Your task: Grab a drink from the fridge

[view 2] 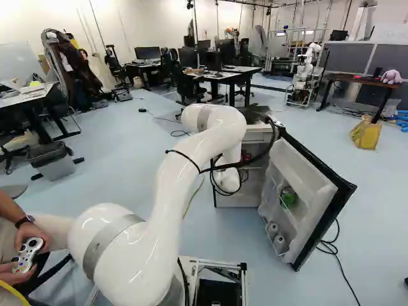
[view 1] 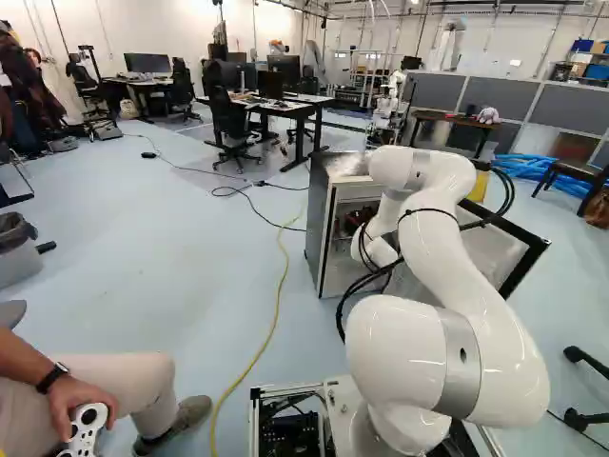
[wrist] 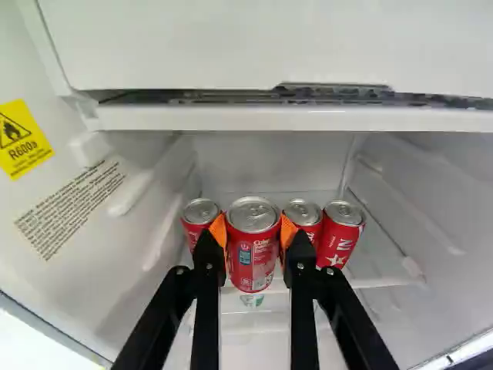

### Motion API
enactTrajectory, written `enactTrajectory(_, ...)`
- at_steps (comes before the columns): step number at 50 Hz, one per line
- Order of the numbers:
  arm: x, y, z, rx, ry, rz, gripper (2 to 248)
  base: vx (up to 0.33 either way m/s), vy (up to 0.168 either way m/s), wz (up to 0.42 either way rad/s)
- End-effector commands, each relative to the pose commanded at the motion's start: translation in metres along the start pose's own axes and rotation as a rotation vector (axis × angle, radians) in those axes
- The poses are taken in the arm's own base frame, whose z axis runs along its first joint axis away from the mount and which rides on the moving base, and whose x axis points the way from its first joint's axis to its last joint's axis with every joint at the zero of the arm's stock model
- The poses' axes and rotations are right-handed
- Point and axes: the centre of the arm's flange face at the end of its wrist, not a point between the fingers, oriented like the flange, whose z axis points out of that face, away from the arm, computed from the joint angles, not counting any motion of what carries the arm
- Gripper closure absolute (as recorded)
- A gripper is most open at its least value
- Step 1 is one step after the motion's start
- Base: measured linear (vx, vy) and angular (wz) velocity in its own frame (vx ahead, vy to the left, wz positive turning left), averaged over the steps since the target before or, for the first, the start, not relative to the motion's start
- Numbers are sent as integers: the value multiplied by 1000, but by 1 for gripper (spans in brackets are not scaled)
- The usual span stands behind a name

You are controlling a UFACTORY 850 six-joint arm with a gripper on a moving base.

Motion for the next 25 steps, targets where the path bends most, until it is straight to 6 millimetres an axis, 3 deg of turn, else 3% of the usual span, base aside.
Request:
enactTrajectory(10, 13, -1, -15, -5, -9, 5, 163, 0, 0, 0)
enactTrajectory(25, 16, -2, -34, -11, -34, 18, 163, 0, 0, 0)
